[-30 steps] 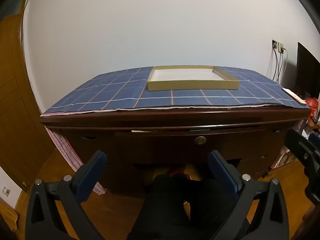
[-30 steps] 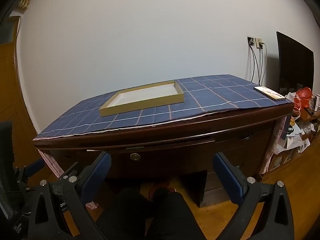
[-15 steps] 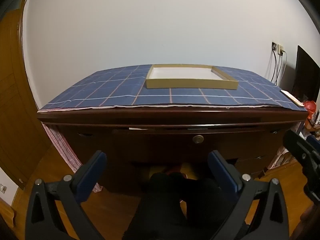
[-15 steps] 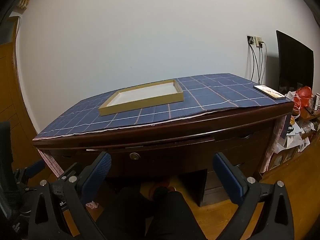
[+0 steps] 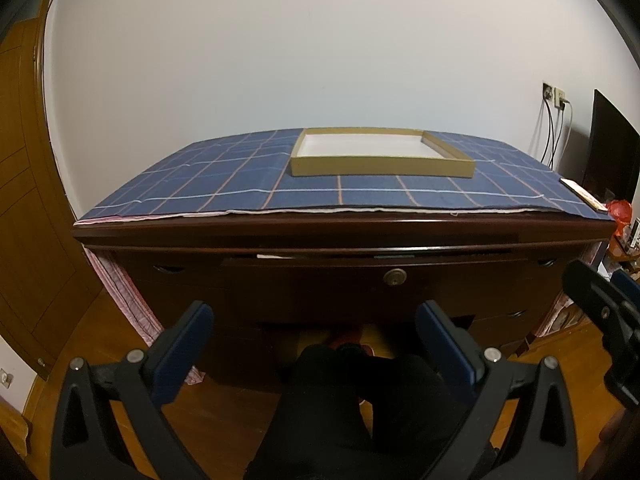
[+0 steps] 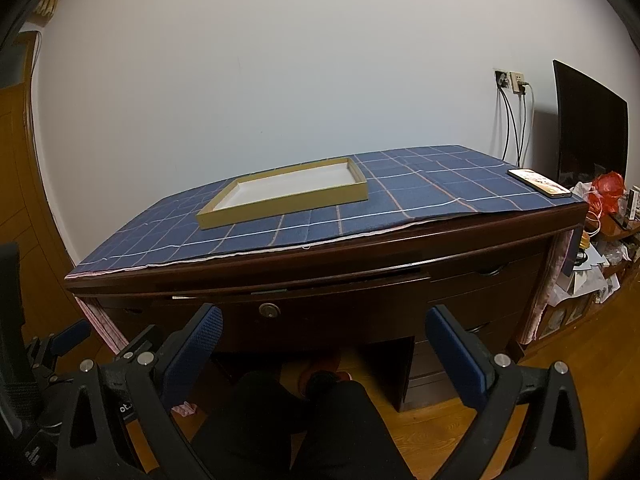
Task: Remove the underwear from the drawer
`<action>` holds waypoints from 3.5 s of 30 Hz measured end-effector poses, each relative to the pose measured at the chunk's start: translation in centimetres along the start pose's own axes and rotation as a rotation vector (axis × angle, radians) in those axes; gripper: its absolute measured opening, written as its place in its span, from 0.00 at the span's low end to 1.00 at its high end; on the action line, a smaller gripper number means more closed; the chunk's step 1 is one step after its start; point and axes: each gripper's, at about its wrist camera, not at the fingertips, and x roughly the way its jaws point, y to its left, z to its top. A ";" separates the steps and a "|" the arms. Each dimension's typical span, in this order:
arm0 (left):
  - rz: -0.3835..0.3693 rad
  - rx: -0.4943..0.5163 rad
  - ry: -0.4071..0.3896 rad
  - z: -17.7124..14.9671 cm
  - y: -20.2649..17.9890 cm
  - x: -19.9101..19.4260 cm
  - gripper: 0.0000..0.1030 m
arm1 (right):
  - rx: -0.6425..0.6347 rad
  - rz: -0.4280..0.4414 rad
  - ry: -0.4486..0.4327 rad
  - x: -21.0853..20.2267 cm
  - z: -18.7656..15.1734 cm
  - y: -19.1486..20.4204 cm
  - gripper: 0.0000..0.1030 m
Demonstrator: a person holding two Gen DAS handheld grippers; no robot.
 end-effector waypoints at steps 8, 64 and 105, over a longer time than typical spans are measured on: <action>-0.002 0.003 0.000 -0.1 -0.2 0.1 1.00 | 0.003 0.002 0.004 -0.1 -0.2 -0.2 1.00; -0.064 -0.031 0.095 -0.7 1.0 3.8 1.00 | 0.071 0.026 0.075 3.7 -0.6 -2.8 0.99; 0.137 -0.214 0.096 -1.3 12.4 17.3 0.92 | 0.073 0.153 0.196 19.4 0.6 -14.3 0.63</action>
